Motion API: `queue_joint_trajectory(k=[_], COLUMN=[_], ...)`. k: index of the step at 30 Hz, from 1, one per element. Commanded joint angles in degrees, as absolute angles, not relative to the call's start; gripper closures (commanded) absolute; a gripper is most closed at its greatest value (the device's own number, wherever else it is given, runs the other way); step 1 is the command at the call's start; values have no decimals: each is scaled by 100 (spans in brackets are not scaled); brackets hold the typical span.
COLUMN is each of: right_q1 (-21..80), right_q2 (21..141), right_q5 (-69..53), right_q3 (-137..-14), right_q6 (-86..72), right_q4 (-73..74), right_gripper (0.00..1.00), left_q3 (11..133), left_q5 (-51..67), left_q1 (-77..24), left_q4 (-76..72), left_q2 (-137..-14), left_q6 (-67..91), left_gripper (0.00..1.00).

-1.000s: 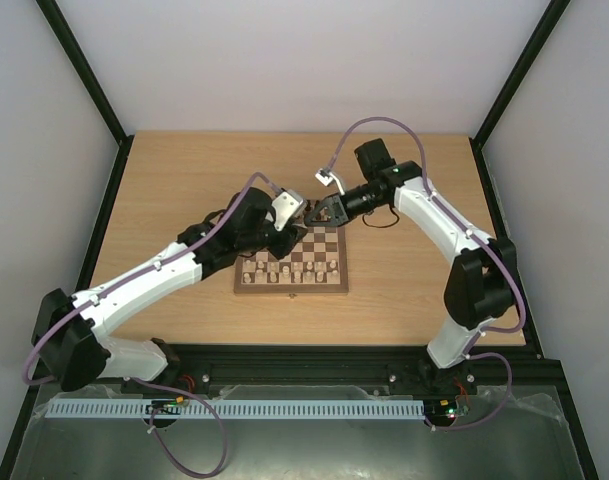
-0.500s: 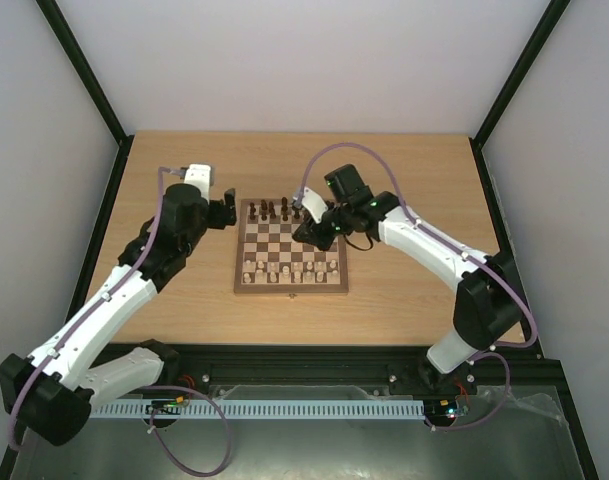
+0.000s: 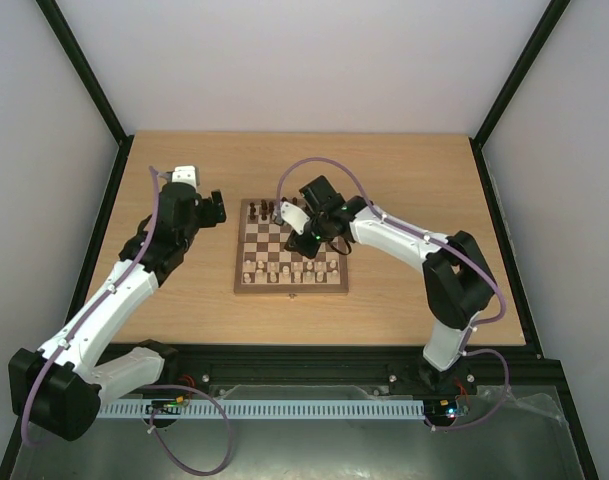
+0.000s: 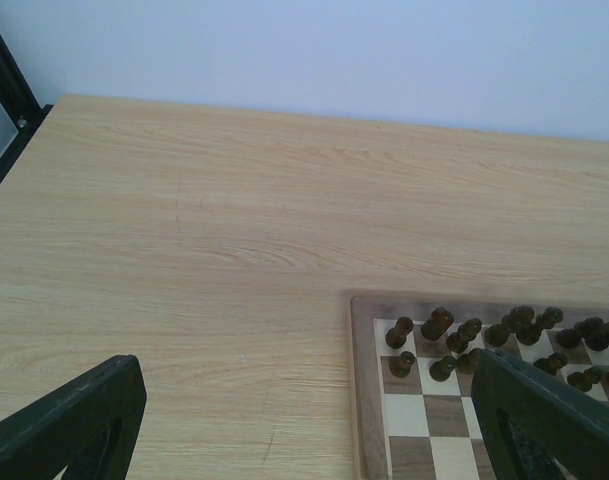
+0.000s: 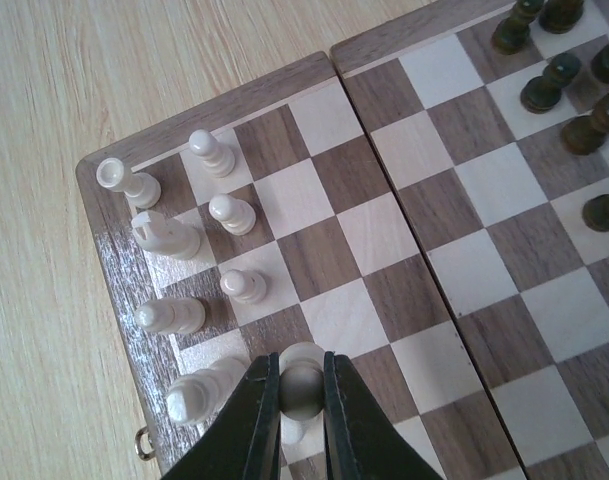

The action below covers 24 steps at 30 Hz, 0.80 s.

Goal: Set up the chess pieces on the board

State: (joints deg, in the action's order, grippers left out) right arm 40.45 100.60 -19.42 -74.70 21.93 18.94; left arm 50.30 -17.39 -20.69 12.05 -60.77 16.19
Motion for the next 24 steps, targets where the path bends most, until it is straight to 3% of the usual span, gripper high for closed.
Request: queue_joint_trajectory(k=[1, 24], right_q1=[4140, 4321], right_q2=[10332, 11257], right_q5=[-2056, -2090], right_q3=[-7768, -8258], right_q6=[2364, 2470], right_q4=[2208, 2922], right_gripper=[94, 94], left_q3=[5058, 5062], left_q5=[-1897, -1818], left_q1=[-2042, -2039], left_q4=[1077, 1090], left_q2=[-6011, -6073], left_q6=[1701, 1717], left_gripper=[8, 8])
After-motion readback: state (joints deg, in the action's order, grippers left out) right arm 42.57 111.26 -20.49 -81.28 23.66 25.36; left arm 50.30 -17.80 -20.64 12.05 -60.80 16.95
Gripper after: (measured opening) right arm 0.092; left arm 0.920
